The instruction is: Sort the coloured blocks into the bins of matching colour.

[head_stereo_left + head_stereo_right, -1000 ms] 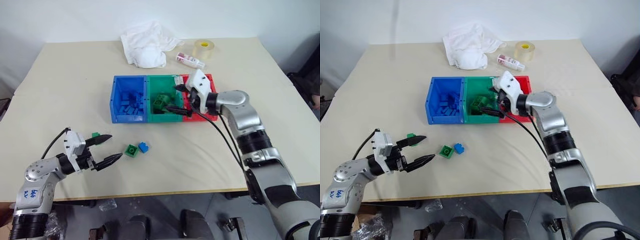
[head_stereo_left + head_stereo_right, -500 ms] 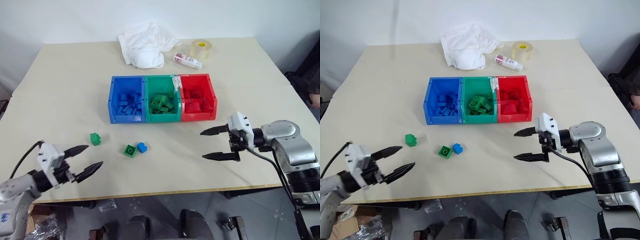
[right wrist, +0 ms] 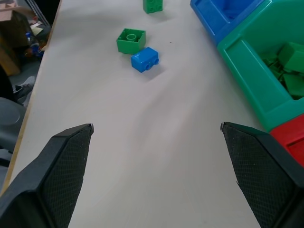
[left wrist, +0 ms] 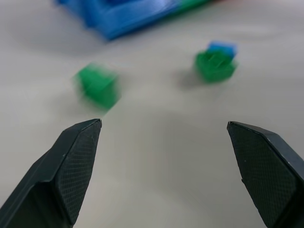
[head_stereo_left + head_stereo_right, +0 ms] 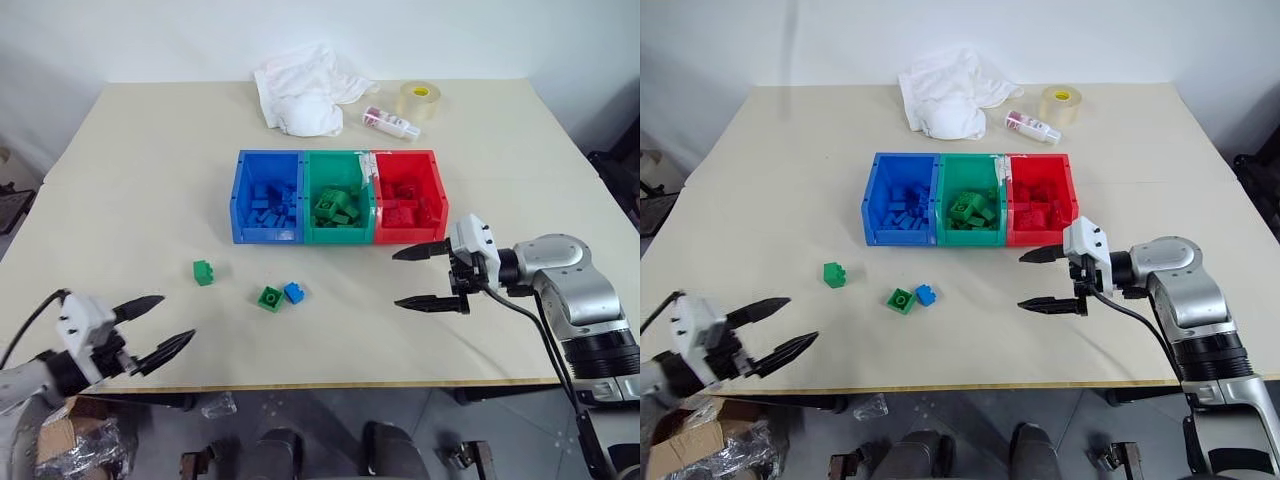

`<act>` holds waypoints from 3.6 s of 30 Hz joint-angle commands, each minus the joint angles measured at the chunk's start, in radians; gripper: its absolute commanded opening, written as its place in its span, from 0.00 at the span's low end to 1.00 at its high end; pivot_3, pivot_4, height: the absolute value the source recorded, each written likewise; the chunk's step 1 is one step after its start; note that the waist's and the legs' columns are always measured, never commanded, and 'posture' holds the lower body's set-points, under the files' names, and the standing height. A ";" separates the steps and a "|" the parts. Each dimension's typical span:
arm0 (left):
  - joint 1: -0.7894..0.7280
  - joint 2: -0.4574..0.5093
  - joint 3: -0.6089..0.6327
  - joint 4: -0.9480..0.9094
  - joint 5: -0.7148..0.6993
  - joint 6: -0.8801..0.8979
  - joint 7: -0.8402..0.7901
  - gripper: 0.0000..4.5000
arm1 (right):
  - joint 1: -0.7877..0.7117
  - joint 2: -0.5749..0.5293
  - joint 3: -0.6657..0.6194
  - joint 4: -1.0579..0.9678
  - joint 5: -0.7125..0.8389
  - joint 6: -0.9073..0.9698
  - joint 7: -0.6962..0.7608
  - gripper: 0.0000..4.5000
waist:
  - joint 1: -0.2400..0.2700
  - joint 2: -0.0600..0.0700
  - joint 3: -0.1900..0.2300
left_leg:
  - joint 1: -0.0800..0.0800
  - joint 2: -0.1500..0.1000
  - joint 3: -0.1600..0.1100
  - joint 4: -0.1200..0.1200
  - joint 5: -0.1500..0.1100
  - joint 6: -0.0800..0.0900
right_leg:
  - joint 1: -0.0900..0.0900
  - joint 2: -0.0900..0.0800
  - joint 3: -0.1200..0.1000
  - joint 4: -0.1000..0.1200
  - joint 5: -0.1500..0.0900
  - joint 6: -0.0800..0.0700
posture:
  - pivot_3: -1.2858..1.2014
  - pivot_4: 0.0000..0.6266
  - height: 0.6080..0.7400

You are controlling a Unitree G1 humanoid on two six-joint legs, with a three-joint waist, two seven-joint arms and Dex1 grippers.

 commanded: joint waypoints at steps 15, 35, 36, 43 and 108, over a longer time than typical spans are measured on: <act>-0.434 -0.137 -0.476 0.305 0.261 -0.053 0.062 0.86 | 0.169 -0.030 -0.113 -0.241 0.068 0.070 -0.145 1.00 | 0.002 0.000 0.000 | 0.001 -0.002 0.001 0.001 0.001 0.001 | 0.000 0.000 -0.001 0.004 0.000 0.000 | 0.52 0.24 1.00; -0.756 -0.176 -0.449 0.265 0.203 0.079 0.096 0.45 | 0.218 -0.019 -0.154 -0.299 0.082 0.076 -0.252 1.00 | 0.023 0.000 0.000 | 0.000 -0.002 0.001 0.003 0.001 0.001 | 0.000 0.000 -0.001 0.004 0.000 0.001 | 0.52 0.24 1.00; -0.798 -0.200 -0.456 0.300 0.206 0.078 0.101 0.45 | 0.225 -0.019 -0.158 -0.306 0.085 0.076 -0.258 1.00 | 0.024 0.000 0.000 | 0.000 -0.002 0.000 0.003 0.001 0.001 | 0.000 0.000 -0.001 0.004 0.000 0.001 | 0.52 0.24 1.00; -1.134 -0.378 -0.496 0.762 0.318 -0.112 0.181 0.45 | 0.284 -0.012 -0.195 -0.375 0.105 0.086 -0.320 1.00 | 0.027 -0.004 0.002 | -0.001 -0.006 0.001 0.004 0.001 0.002 | 0.000 0.001 -0.002 0.004 0.001 0.002 | 0.52 0.24 1.00; -0.596 -0.227 -0.577 0.467 0.324 -0.188 -0.030 0.51 | 0.278 -0.012 -0.159 -0.332 0.107 0.060 -0.319 1.00 | 0.025 -0.004 0.004 | 0.001 -0.003 0.001 0.003 0.001 0.002 | 0.000 0.000 -0.001 0.005 0.001 0.002 | 0.52 0.24 1.00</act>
